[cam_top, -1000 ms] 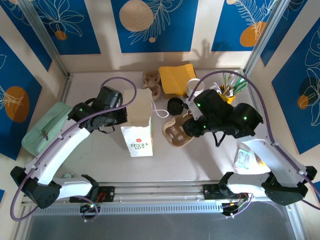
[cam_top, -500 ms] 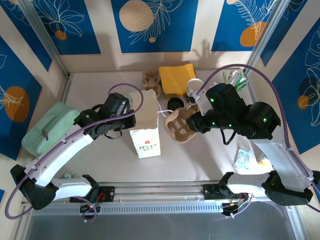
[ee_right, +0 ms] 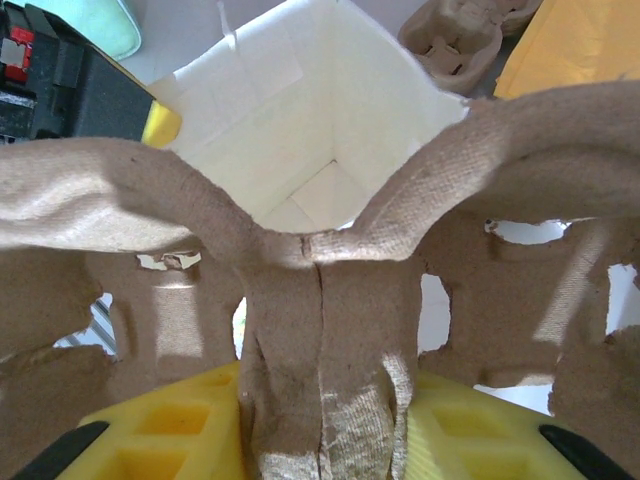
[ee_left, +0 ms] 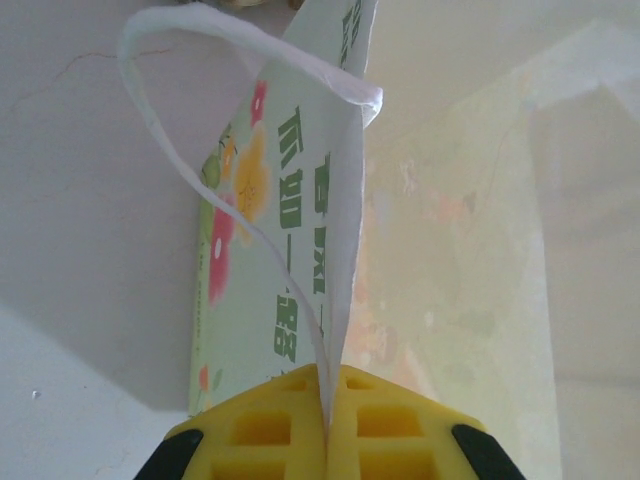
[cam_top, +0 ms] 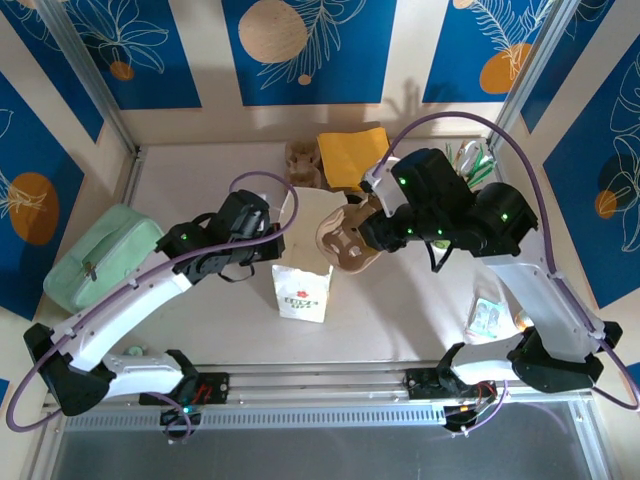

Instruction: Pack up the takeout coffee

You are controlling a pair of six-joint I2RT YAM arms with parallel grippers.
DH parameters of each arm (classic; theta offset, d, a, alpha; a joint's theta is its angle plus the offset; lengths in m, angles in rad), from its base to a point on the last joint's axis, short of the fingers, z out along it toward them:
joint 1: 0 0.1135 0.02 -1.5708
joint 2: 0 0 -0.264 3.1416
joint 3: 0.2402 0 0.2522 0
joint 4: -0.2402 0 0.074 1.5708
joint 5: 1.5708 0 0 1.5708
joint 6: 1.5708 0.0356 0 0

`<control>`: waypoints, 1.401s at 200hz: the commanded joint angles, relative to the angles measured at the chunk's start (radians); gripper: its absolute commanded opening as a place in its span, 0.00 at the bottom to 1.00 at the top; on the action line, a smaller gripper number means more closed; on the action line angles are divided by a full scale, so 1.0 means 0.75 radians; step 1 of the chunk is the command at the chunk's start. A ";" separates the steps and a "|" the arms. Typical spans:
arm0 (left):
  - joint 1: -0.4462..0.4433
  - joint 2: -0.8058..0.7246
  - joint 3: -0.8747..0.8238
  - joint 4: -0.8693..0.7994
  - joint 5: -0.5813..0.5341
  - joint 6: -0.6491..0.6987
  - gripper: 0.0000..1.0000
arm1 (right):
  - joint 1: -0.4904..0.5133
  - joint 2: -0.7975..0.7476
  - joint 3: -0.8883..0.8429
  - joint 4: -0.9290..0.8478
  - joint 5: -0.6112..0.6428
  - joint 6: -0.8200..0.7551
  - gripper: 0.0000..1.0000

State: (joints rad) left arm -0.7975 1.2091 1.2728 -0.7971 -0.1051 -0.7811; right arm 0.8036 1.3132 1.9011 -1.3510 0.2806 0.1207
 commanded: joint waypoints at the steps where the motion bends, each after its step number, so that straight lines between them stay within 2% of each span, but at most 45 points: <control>1: -0.017 -0.002 -0.035 0.024 -0.003 -0.018 0.00 | -0.004 0.009 0.030 -0.005 -0.015 -0.077 0.36; 17: -0.018 -0.014 -0.063 0.039 0.003 -0.023 0.00 | -0.002 0.039 0.028 -0.003 -0.018 -0.110 0.35; 35: -0.019 -0.026 -0.073 0.049 0.019 -0.022 0.16 | 0.009 0.079 0.046 0.001 -0.003 -0.149 0.35; 44: -0.019 -0.034 -0.074 0.049 0.021 -0.019 0.21 | 0.015 0.101 0.063 0.003 0.009 -0.165 0.35; 87: -0.019 -0.113 -0.046 -0.003 0.012 0.011 0.35 | 0.043 0.189 0.135 0.020 0.161 -0.280 0.37; 126: -0.014 -0.244 0.048 -0.140 0.012 0.065 0.46 | 0.132 0.262 0.200 0.041 0.312 -0.416 0.37; 167: -0.002 -0.383 0.046 -0.258 -0.128 0.064 0.51 | 0.213 0.364 0.208 0.084 0.563 -0.603 0.37; 193: 0.005 -0.447 0.003 -0.289 -0.174 0.042 0.55 | 0.246 0.412 0.210 0.134 0.655 -0.707 0.37; 280: 0.011 -0.516 -0.030 -0.310 -0.214 0.029 0.57 | 0.280 0.473 0.176 0.229 0.543 -0.880 0.37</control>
State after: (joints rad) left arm -0.7959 0.8360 1.2533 -1.0122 -0.2417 -0.7544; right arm 1.0035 1.6463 2.0346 -1.2121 0.7074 -0.4847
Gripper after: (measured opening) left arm 0.570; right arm 0.370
